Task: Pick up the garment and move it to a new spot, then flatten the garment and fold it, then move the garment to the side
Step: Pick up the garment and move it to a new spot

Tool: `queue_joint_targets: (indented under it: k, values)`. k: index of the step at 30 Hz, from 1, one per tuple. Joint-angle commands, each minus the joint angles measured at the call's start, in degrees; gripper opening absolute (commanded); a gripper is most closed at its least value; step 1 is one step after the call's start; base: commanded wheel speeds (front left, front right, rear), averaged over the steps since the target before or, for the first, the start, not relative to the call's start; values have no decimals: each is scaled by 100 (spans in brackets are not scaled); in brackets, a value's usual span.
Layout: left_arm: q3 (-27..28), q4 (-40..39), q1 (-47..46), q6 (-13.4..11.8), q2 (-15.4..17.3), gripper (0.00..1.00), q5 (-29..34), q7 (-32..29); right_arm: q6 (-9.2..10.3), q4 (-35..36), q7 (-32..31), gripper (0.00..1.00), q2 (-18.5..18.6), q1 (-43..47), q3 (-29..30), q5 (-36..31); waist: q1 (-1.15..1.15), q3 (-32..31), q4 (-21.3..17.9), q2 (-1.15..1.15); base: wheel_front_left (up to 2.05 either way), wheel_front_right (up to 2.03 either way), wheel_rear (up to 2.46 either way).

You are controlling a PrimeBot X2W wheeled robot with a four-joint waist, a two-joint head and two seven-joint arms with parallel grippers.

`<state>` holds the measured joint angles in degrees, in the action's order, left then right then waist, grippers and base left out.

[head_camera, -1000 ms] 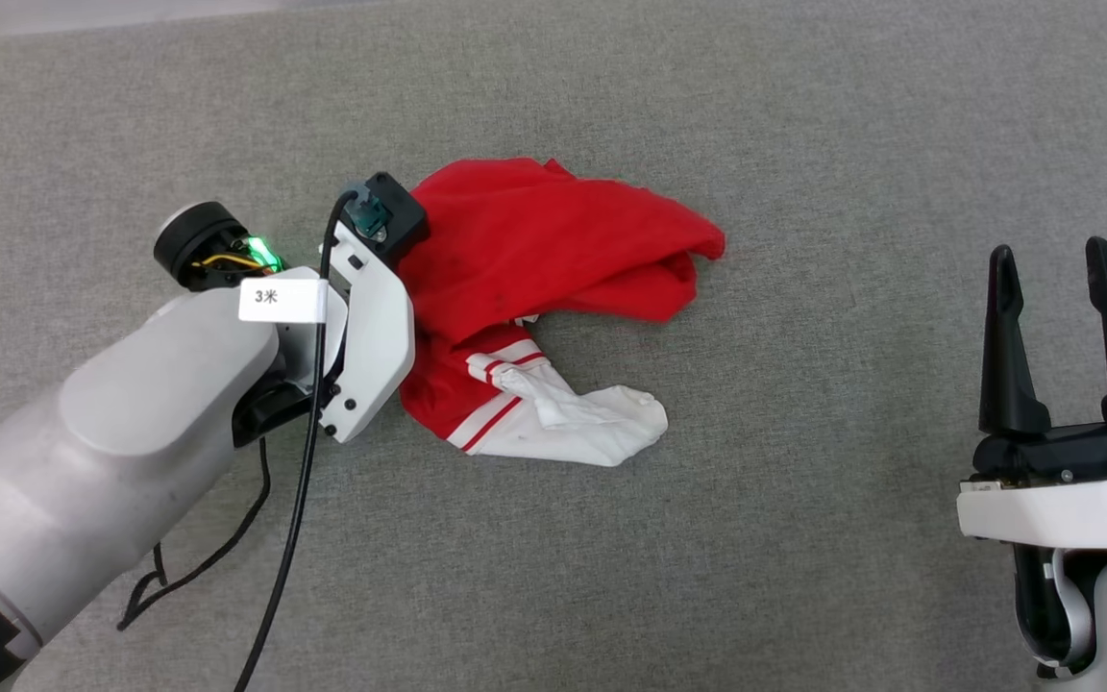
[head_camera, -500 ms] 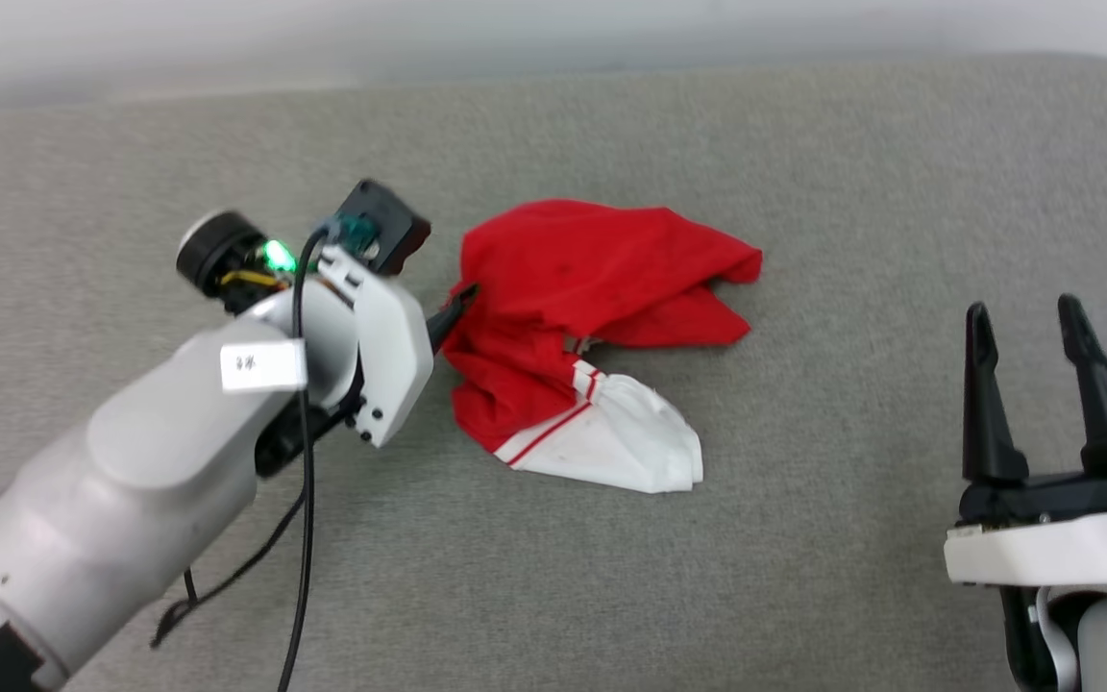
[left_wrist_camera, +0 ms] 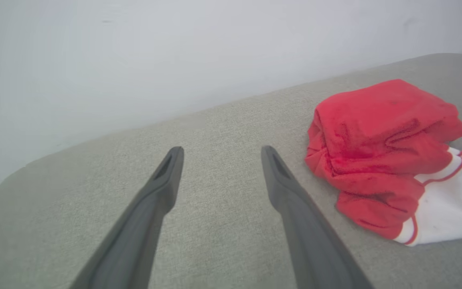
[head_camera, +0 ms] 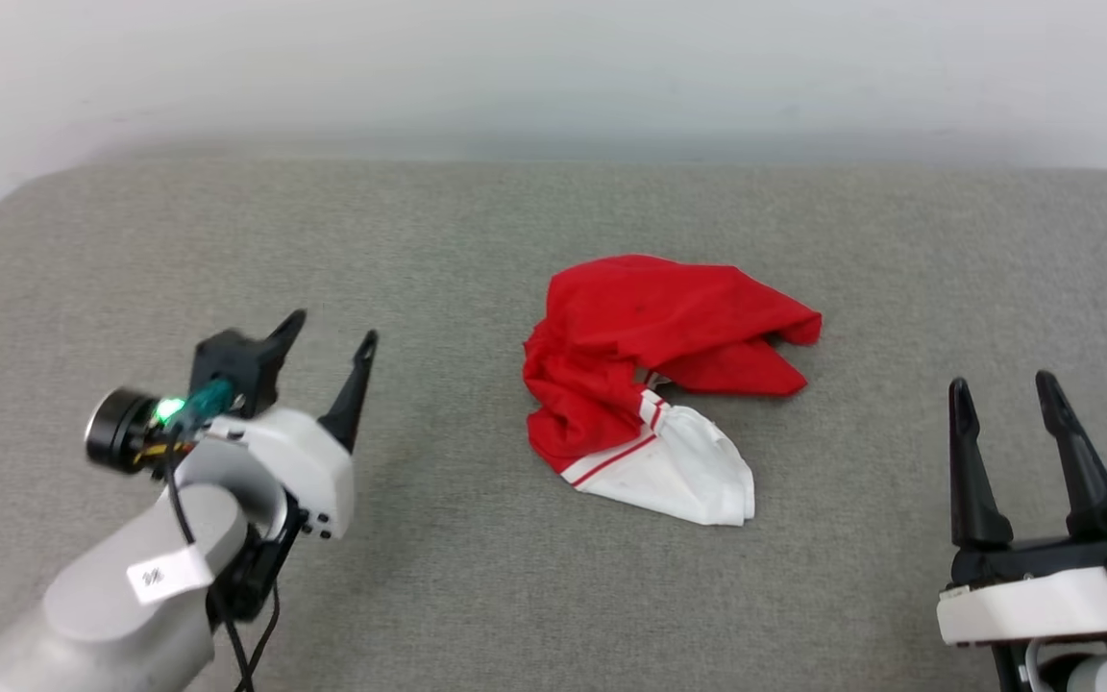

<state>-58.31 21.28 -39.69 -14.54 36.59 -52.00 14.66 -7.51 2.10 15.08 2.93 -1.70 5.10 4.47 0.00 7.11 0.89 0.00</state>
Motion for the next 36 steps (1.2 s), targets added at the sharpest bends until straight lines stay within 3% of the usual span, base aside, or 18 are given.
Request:
queue_joint_targets:
  k: [1,7,12,22,24,25,31,36]
  values:
    - [155,-67,182,-133,2,100,68,42,4,-30,15,100,-11,101,4,-44,0,-94,90,0,0,0,0]
    - [1438,-753,1210,-772,-143,100,987,59,4,-136,15,100,-10,247,1,-50,0,-234,200,0,0,0,0]
    - [2547,-1189,2220,-938,-532,100,1877,60,4,-228,15,100,-10,322,-54,-51,0,-326,202,0,0,0,0]
    - [3991,-1431,3610,-403,-1506,100,3273,61,4,-474,14,100,-10,534,-99,-58,0,-558,188,0,0,0,0]
    - [4083,-1449,3703,-333,-1591,100,3388,61,4,-494,15,100,-10,554,-95,-54,0,-573,191,0,0,0,0]
    - [4255,-1518,3829,-160,-1750,100,3607,61,4,-522,15,100,-10,586,-104,-41,0,-596,191,0,0,0,0]
    - [4583,-1554,4113,315,-2109,100,4144,61,4,-608,15,100,-10,675,-122,-39,0,-648,180,0,0,0,0]
    - [4823,-1506,4210,569,-2334,100,4401,61,4,-660,14,100,-10,733,-116,-43,0,-678,164,0,0,0,0]
